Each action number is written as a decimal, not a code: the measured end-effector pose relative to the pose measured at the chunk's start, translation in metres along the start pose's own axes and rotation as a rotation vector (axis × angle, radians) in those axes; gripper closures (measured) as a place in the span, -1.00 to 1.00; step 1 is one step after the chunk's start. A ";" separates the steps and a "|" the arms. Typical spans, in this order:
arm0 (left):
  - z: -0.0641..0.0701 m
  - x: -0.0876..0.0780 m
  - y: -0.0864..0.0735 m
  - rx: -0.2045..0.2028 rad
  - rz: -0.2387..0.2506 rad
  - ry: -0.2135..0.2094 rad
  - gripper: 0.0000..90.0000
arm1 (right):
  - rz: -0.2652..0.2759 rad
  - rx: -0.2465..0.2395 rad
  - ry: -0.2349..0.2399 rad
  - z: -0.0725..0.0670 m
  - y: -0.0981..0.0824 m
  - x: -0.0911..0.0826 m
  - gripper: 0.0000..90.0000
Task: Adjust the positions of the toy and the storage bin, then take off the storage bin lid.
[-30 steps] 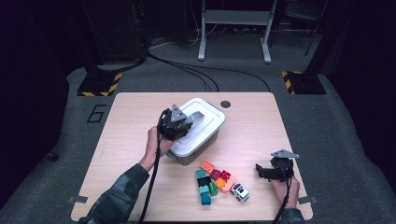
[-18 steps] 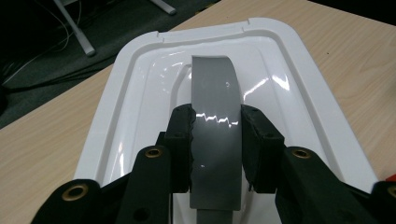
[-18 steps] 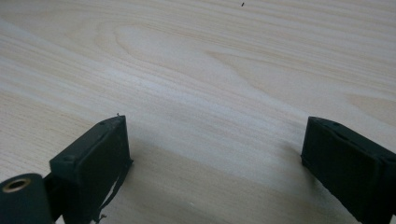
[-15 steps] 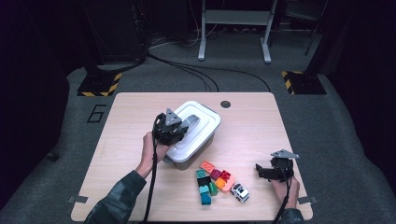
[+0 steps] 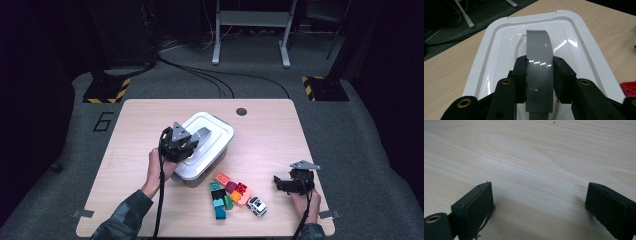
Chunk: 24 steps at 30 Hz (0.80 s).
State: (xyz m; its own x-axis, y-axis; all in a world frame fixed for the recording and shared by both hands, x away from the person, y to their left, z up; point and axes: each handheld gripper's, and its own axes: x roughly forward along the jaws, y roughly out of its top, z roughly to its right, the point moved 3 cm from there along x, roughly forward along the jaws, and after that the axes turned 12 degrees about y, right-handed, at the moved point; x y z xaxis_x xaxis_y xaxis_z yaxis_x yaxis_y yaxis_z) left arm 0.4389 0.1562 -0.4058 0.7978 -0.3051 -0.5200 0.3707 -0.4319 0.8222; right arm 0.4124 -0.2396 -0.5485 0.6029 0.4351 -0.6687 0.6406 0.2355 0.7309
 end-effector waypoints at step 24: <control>-0.009 -0.016 0.007 0.008 0.082 0.028 0.48 | 0.001 0.000 0.000 0.000 0.000 0.000 -0.84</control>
State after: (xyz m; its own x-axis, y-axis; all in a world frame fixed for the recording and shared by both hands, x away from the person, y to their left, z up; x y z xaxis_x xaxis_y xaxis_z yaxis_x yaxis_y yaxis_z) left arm 0.4335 0.1659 -0.3894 0.8383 -0.3159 -0.4444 0.3001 -0.4132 0.8598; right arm 0.4124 -0.2393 -0.5486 0.6032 0.4357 -0.6681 0.6402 0.2351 0.7314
